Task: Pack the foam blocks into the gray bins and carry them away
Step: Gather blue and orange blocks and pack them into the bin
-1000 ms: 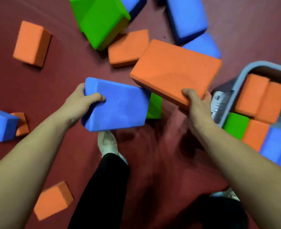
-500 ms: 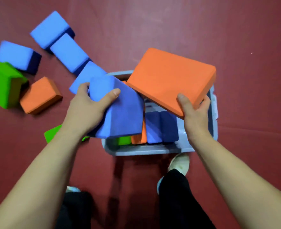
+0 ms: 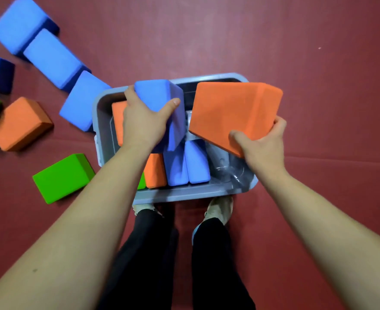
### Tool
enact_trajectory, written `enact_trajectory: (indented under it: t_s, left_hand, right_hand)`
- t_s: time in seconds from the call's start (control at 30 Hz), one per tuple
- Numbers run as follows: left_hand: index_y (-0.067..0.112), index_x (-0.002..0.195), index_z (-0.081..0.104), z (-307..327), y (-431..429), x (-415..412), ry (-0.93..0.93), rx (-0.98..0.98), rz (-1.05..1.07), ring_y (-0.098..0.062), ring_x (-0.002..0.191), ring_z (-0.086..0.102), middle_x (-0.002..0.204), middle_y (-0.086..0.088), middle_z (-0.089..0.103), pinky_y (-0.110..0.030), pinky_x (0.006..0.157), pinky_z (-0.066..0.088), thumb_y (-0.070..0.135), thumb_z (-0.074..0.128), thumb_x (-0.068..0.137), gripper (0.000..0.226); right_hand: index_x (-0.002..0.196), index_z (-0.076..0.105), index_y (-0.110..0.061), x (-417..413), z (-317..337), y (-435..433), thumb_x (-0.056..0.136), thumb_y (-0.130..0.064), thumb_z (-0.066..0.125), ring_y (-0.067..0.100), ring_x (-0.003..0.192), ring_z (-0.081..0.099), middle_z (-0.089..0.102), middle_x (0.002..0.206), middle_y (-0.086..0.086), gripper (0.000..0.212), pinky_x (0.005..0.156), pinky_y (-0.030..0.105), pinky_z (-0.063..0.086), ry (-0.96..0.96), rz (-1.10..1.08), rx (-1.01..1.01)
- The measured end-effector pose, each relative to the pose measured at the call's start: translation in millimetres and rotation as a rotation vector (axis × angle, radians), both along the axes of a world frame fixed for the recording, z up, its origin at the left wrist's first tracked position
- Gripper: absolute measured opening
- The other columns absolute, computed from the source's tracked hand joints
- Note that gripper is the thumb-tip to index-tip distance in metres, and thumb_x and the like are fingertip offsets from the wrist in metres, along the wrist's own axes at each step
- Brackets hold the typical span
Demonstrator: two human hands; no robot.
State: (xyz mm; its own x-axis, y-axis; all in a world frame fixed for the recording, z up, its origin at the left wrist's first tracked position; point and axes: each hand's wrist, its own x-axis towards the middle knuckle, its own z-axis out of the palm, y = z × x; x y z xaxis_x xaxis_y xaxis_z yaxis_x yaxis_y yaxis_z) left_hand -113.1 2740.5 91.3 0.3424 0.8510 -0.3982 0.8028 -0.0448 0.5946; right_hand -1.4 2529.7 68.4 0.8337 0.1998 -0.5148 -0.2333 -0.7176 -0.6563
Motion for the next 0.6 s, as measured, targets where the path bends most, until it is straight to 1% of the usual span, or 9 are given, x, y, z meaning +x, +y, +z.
enact_trajectory:
  t_s: [0.07,0.17,0.23,0.27,0.33,0.4,0.47,0.5,0.6]
  left_hand:
    - [0.006,0.145,0.03,-11,2,-1,0.041,-0.006,0.0,-0.027,0.128,0.05,0.14,-0.011,0.052,-0.018,0.083,0.031,0.053,0.075,0.08,0.092]
    - [0.009,0.144,0.031,-24,5,-3,0.079,0.005,-0.006,-0.028,0.127,0.05,0.139,-0.009,0.054,-0.025,0.088,0.034,0.055,0.074,0.079,0.09]
    - [0.009,0.142,0.032,-37,6,-2,0.073,0.009,-0.029,-0.029,0.125,0.052,0.137,-0.009,0.055,-0.025,0.084,0.034,0.057,0.075,0.077,0.092]
    - [0.008,0.141,0.032,-44,8,-1,0.073,0.0,-0.043,-0.03,0.124,0.053,0.135,-0.011,0.056,-0.026,0.083,0.034,0.058,0.075,0.076,0.092]
    - [0.006,0.138,0.033,-57,11,2,0.081,-0.022,-0.059,-0.033,0.12,0.055,0.131,-0.013,0.058,-0.028,0.081,0.035,0.06,0.074,0.076,0.092]
    - [0.005,0.137,0.034,-70,19,9,0.104,-0.049,-0.042,-0.033,0.119,0.055,0.131,-0.013,0.057,-0.029,0.081,0.037,0.061,0.072,0.077,0.09]
    - [0.005,0.139,0.031,-84,29,18,0.125,-0.08,-0.036,-0.034,0.123,0.053,0.135,-0.015,0.054,-0.031,0.086,0.039,0.063,0.069,0.079,0.091]
    - [0.004,0.142,0.028,-92,33,21,0.131,-0.099,-0.045,-0.035,0.125,0.051,0.139,-0.017,0.05,-0.033,0.091,0.04,0.063,0.067,0.081,0.093]
    - [0.003,0.153,0.013,-121,38,20,0.121,-0.162,-0.105,-0.035,0.134,0.042,0.15,-0.02,0.036,-0.039,0.107,0.035,0.061,0.061,0.086,0.1]
  right_hand:
    - [0.133,0.033,-0.02,-5,-6,12,0.07,-0.041,0.081,0.013,0.096,0.055,0.055,0.107,-0.011,0.083,0.081,0.025,0.039,-0.025,0.053,-0.032]
    - [0.142,0.027,-0.021,-12,-15,36,0.068,-0.046,0.078,0.024,0.109,0.057,0.055,0.127,0.001,0.093,0.088,0.035,0.045,-0.048,0.144,-0.074]
    - [0.149,0.019,-0.022,-13,-21,51,0.07,-0.047,0.076,0.03,0.117,0.055,0.049,0.137,0.005,0.1,0.094,0.043,0.046,-0.052,0.195,-0.128]
    - [0.151,0.016,-0.023,-14,-26,58,0.071,-0.049,0.075,0.031,0.118,0.055,0.047,0.14,0.006,0.103,0.095,0.045,0.046,-0.045,0.21,-0.152]
    - [0.152,0.012,-0.026,-14,-34,72,0.071,-0.052,0.075,0.033,0.117,0.055,0.045,0.141,0.007,0.106,0.095,0.046,0.047,-0.009,0.233,-0.161]
    - [0.152,0.011,-0.026,-14,-44,85,0.073,-0.052,0.075,0.033,0.117,0.055,0.042,0.14,0.008,0.105,0.093,0.042,0.046,0.043,0.27,-0.163]
    - [0.151,0.013,-0.027,-12,-55,96,0.075,-0.053,0.075,0.033,0.116,0.055,0.04,0.14,0.009,0.102,0.091,0.038,0.043,0.087,0.321,-0.162]
    - [0.15,0.014,-0.027,-10,-61,101,0.075,-0.054,0.076,0.033,0.116,0.054,0.039,0.14,0.009,0.101,0.093,0.039,0.044,0.104,0.345,-0.156]
    - [0.147,0.018,-0.024,-7,-88,114,0.073,-0.055,0.077,0.033,0.119,0.052,0.039,0.141,0.011,0.1,0.101,0.045,0.044,0.165,0.39,-0.165]
